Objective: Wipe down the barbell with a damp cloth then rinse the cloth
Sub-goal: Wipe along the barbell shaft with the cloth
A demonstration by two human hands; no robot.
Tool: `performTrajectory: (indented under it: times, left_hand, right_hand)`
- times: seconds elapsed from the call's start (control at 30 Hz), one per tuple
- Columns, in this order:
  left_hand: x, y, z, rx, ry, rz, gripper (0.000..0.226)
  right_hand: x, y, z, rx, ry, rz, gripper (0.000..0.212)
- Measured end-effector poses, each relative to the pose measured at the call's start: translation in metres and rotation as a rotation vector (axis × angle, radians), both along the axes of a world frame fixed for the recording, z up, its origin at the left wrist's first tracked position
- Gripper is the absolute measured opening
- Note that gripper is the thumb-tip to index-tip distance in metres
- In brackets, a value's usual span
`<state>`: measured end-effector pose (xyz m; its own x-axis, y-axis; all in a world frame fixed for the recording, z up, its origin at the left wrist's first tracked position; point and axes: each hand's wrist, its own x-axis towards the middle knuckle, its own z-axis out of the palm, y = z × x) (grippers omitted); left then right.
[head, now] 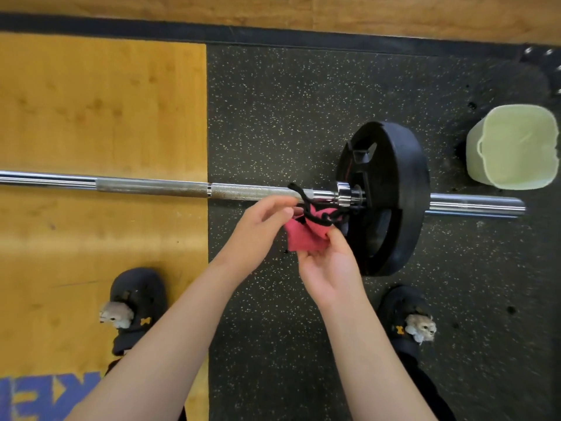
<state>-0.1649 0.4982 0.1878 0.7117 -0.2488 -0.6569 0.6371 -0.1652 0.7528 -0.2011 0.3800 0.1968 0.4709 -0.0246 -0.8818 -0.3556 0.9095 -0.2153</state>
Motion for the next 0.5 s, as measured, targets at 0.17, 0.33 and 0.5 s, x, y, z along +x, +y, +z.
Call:
performTrajectory:
  times: [0.17,0.33,0.5]
  left_hand:
    - [-0.002,0.028,0.018,0.018,-0.025,-0.078,0.036]
    - [-0.004,0.064,0.029,0.211,-0.097,-0.148,0.046]
    - [-0.008,0.127,0.054,0.240,-0.107,-0.052,0.024]
  right_hand:
    - [0.003,0.038,0.022,-0.009,-0.015,0.173,0.022]
    - [0.004,0.082,0.037,-0.006,-0.015,0.242,0.026]
    - [0.008,0.144,0.057,0.022,-0.012,0.288,0.023]
